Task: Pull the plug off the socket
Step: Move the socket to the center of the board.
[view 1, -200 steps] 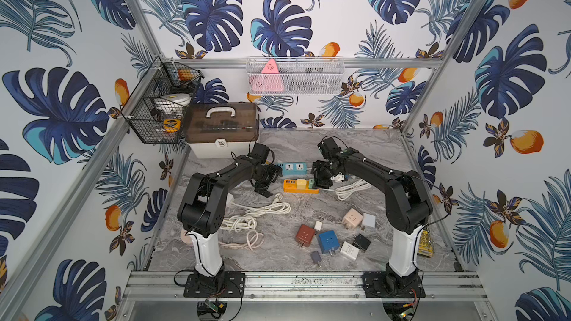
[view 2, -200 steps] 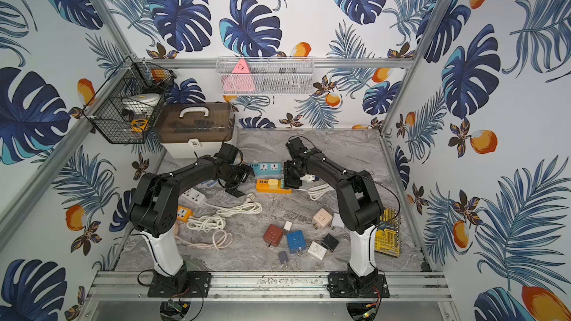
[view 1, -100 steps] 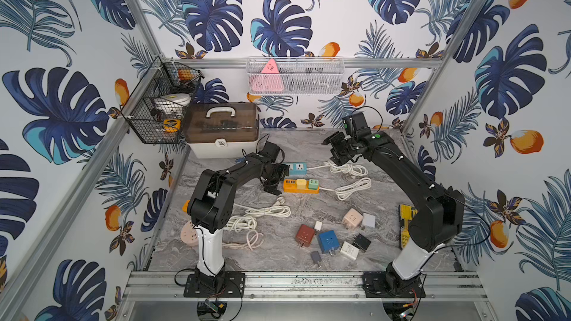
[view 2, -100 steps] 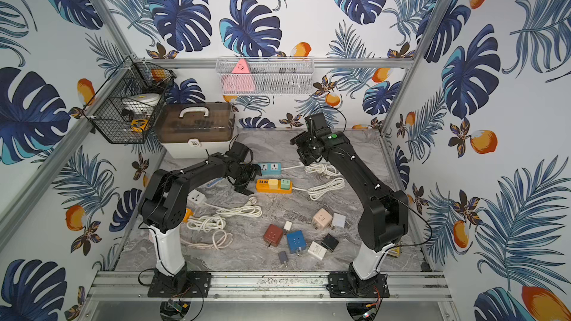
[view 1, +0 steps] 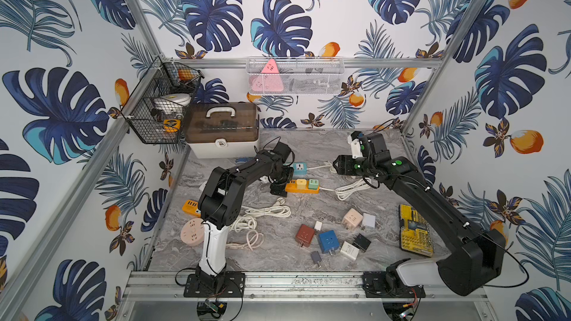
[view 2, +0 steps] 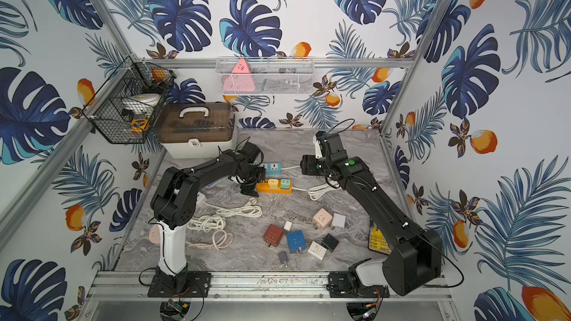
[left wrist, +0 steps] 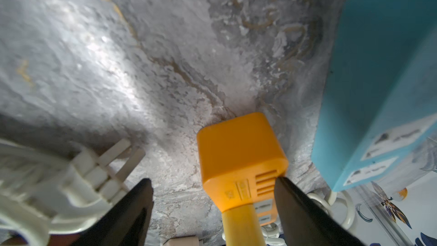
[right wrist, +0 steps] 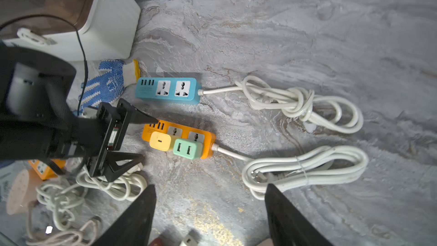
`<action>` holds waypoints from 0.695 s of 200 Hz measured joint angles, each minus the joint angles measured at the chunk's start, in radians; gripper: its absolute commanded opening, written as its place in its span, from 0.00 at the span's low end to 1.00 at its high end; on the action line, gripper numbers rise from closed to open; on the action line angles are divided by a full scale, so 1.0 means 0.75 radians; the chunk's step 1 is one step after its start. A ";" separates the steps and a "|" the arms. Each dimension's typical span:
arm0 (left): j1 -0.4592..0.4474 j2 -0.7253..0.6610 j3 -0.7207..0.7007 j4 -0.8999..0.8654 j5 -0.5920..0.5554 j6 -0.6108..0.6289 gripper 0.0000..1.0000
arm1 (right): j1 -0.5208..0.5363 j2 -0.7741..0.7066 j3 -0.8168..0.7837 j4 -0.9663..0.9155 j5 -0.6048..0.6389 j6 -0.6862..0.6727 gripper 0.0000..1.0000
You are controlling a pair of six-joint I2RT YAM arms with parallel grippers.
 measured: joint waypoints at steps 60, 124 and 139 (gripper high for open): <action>-0.016 0.015 0.020 0.025 -0.030 -0.043 0.92 | -0.003 -0.091 -0.092 0.087 -0.055 -0.162 0.77; -0.047 0.049 0.085 0.019 -0.059 -0.102 0.93 | -0.003 -0.135 -0.166 0.122 -0.065 -0.167 0.86; -0.048 0.063 0.112 0.009 -0.065 -0.102 0.90 | -0.003 -0.149 -0.195 0.116 -0.070 -0.171 0.85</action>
